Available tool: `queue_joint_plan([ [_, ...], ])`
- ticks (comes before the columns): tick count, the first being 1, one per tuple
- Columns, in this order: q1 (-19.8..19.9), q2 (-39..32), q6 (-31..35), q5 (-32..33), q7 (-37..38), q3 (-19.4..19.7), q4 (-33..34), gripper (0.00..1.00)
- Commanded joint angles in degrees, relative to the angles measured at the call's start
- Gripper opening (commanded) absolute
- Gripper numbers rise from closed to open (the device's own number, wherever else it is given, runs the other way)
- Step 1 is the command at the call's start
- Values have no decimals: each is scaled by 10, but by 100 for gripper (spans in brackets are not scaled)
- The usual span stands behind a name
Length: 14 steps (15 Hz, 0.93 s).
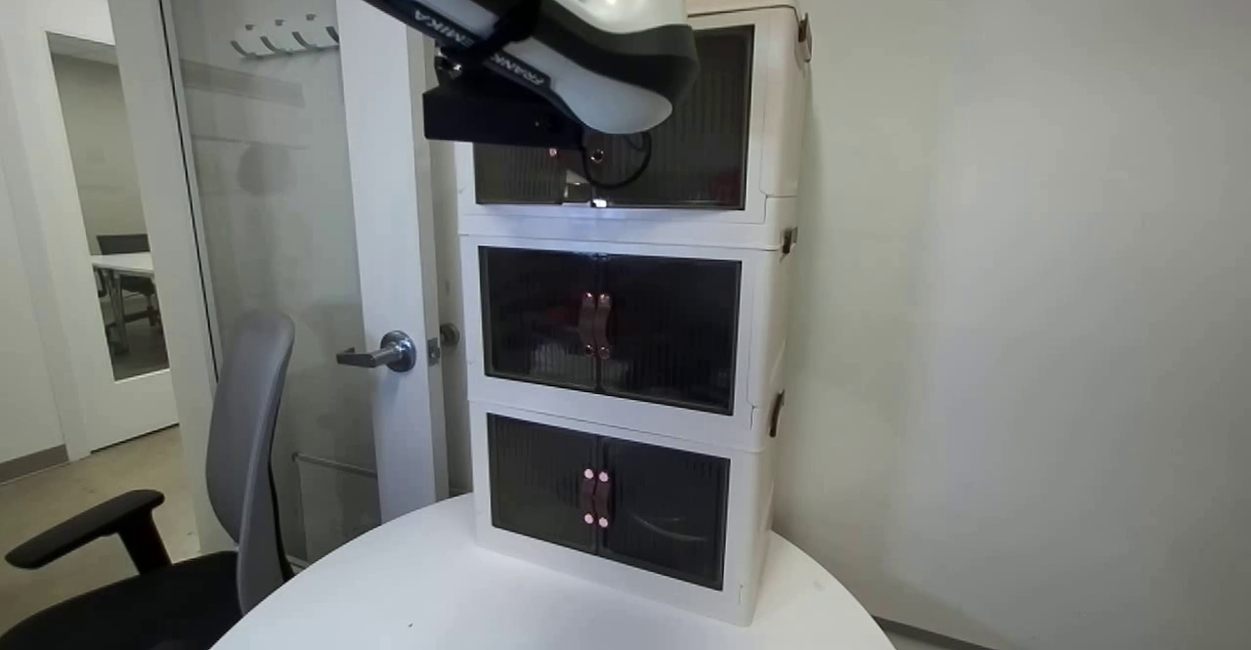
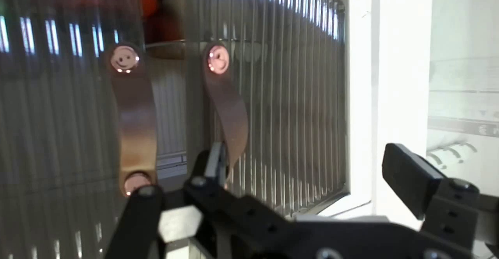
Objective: Open the doors of the topmost cabinet.
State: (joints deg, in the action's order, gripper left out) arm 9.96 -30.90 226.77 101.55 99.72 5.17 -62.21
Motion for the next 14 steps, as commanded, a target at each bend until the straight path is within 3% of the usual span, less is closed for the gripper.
queue_joint_plan([
  [1, 18, 71, 18, -37, -65, -27, -105, 100],
  [8, 32, 195, 6, -94, -130, -35, -305, 100],
  [9, 12, 216, -1, -109, -121, -8, -328, 100],
  [14, -8, 315, -55, -144, -130, -6, -458, 100],
])
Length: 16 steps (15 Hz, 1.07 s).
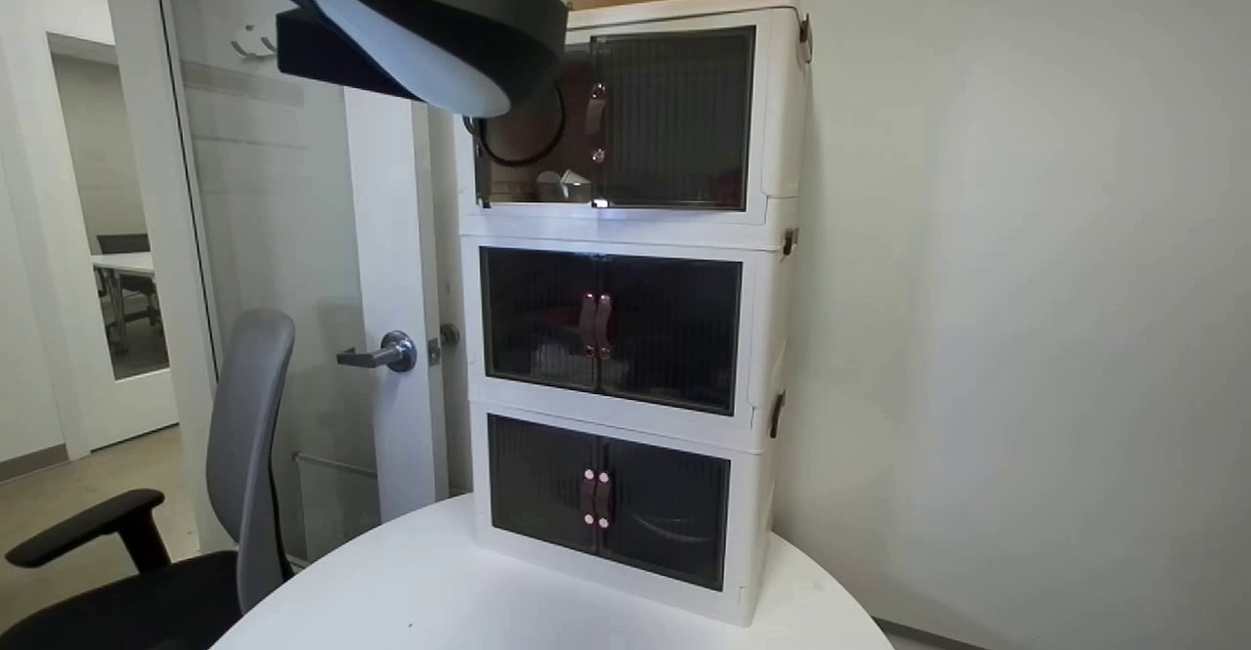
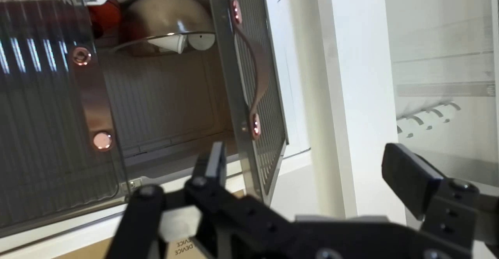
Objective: Open the doors of the topmost cabinet.
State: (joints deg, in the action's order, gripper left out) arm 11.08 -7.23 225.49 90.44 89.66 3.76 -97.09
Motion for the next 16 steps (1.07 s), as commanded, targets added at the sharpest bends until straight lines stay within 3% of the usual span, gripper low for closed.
queue_joint_plan([
  [1, -24, 100, -64, -39, -33, 7, -138, 100],
  [6, -33, 196, -224, -71, -97, -7, -254, 100],
  [10, -22, 233, -329, -49, -124, -13, -256, 100],
  [12, -18, 221, -347, -32, -133, -9, -236, 100],
  [13, -42, 213, -349, -114, -231, 15, -251, 100],
  [16, -56, 151, -292, -205, -343, 32, -231, 100],
])
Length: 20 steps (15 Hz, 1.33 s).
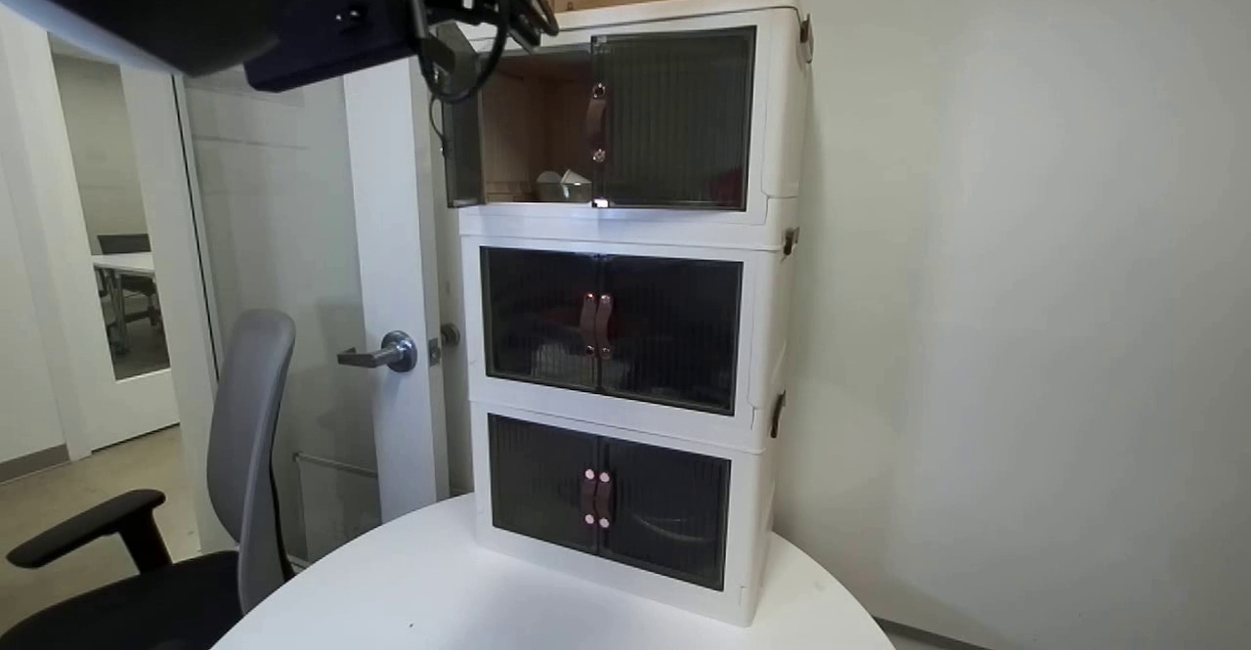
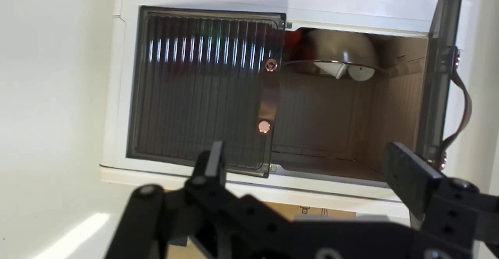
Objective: Open the doors of the topmost cabinet.
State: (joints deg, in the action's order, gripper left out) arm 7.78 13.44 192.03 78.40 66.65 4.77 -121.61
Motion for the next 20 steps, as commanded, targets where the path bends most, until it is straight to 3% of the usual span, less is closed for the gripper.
queue_joint_plan([
  [1, -28, -79, 63, -122, -155, 24, 17, 100],
  [2, -27, -112, 85, -54, -93, 27, 53, 100],
  [5, -19, -189, 139, -27, -86, 25, 111, 100],
  [9, 2, -265, 164, 22, -67, 19, 216, 100],
  [15, 22, -321, 148, 11, -78, 17, 344, 100],
  [20, 31, -375, 173, 19, -60, 4, 424, 100],
])
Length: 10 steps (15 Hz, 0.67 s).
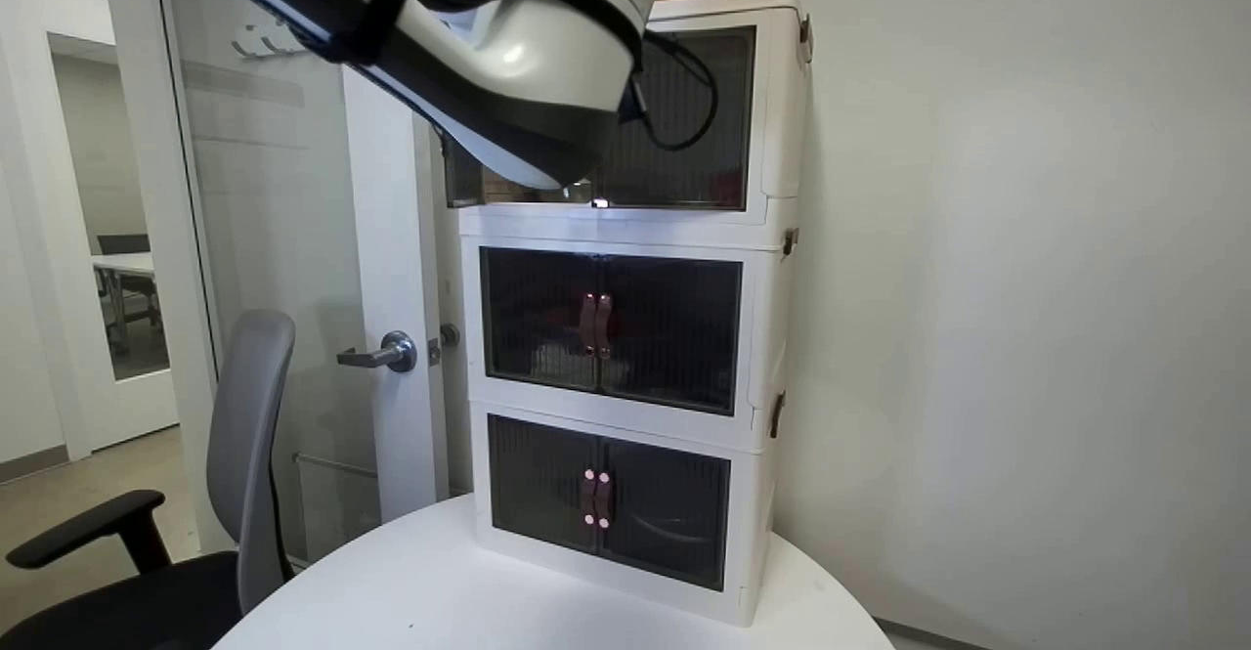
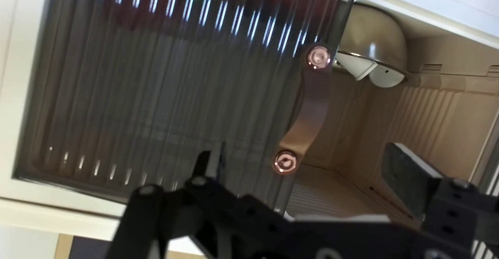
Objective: Open the doors of the topmost cabinet.
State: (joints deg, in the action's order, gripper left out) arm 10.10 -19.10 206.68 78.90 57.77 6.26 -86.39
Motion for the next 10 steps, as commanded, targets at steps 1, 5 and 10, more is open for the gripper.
queue_joint_plan([
  [1, 12, -64, 43, 17, 42, -16, 87, 100],
  [5, 29, -124, 129, 39, 116, -30, 160, 100],
  [10, 48, -203, 282, 95, 236, -33, 287, 100],
])
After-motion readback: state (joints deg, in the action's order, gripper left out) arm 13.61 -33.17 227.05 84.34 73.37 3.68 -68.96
